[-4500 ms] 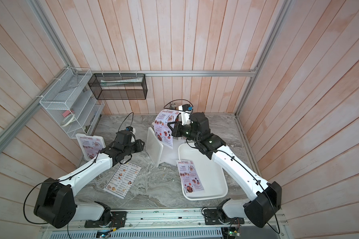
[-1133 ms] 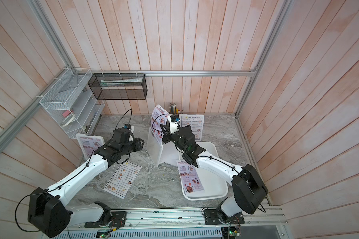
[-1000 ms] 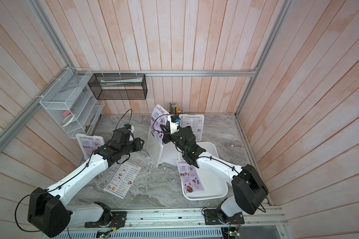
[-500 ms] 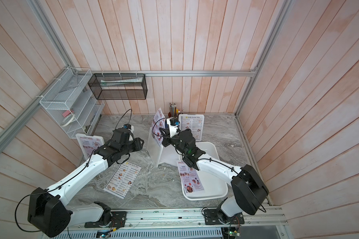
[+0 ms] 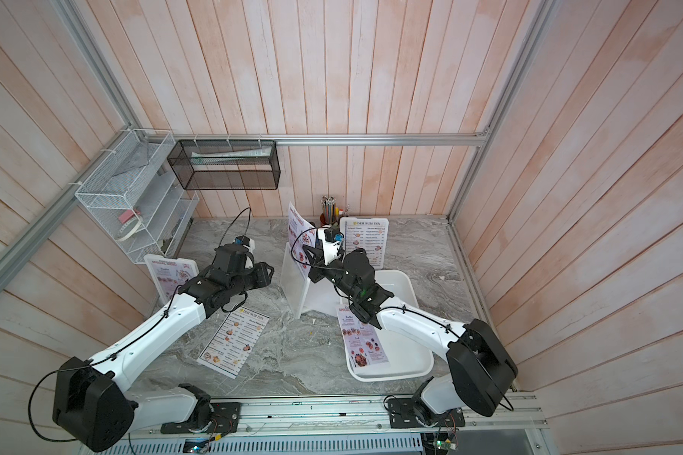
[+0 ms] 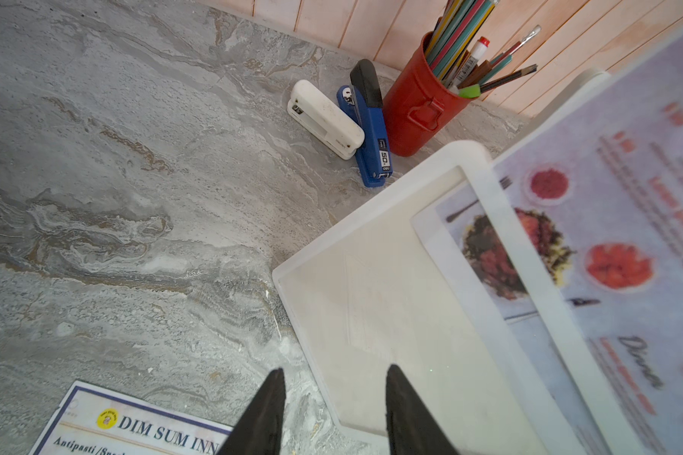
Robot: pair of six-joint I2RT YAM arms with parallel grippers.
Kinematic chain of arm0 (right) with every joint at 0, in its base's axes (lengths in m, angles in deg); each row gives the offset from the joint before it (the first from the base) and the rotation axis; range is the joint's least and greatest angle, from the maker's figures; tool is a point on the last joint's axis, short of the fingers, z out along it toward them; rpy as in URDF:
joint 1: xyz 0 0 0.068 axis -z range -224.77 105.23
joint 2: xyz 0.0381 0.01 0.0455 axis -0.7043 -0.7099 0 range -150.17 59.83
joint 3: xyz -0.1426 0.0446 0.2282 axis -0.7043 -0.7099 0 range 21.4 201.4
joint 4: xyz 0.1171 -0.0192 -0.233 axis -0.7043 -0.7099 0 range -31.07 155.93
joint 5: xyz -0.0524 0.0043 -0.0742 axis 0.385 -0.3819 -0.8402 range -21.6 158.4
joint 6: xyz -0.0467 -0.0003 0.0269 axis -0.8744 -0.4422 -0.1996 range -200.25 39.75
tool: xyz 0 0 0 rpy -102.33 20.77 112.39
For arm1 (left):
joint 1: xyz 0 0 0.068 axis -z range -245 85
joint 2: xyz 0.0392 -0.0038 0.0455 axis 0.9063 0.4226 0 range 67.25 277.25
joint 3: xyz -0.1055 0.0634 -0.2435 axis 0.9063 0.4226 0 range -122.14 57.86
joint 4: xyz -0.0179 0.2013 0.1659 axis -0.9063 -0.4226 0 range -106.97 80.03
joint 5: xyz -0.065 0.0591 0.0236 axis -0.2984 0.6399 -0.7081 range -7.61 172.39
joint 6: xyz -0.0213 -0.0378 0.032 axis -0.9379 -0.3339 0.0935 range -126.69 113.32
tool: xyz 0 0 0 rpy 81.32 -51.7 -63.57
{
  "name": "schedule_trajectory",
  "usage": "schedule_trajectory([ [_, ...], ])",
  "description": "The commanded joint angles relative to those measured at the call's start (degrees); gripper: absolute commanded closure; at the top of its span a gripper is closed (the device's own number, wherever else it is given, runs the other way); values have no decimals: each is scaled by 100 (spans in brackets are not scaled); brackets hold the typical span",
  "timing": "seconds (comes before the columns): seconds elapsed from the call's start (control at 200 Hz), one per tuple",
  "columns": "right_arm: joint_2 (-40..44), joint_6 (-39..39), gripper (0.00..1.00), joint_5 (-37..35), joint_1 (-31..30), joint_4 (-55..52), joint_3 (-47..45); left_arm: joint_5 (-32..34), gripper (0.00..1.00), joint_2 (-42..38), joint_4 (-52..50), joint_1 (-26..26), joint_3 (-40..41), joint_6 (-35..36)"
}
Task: Replace the menus in the menu holders
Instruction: Insert the menu into the menu holder.
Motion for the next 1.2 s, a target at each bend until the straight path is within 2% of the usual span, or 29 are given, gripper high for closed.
schedule_trajectory([
  [0.0,34,30,94,-115,-83,438,-183,-35,56,-12,-14,-34,-72,89],
  [0.355,67,45,91,-89,-113,518,-294,-49,56,-28,8,-41,-41,83],
  [0.72,272,186,78,-85,-276,50,-408,-44,56,-35,53,-67,-4,77],
  [0.955,578,219,70,-315,-294,-726,-438,-134,56,85,129,-76,-135,83],
  [1.195,627,136,69,-398,-210,-1314,-57,-536,43,231,259,33,-364,14],
])
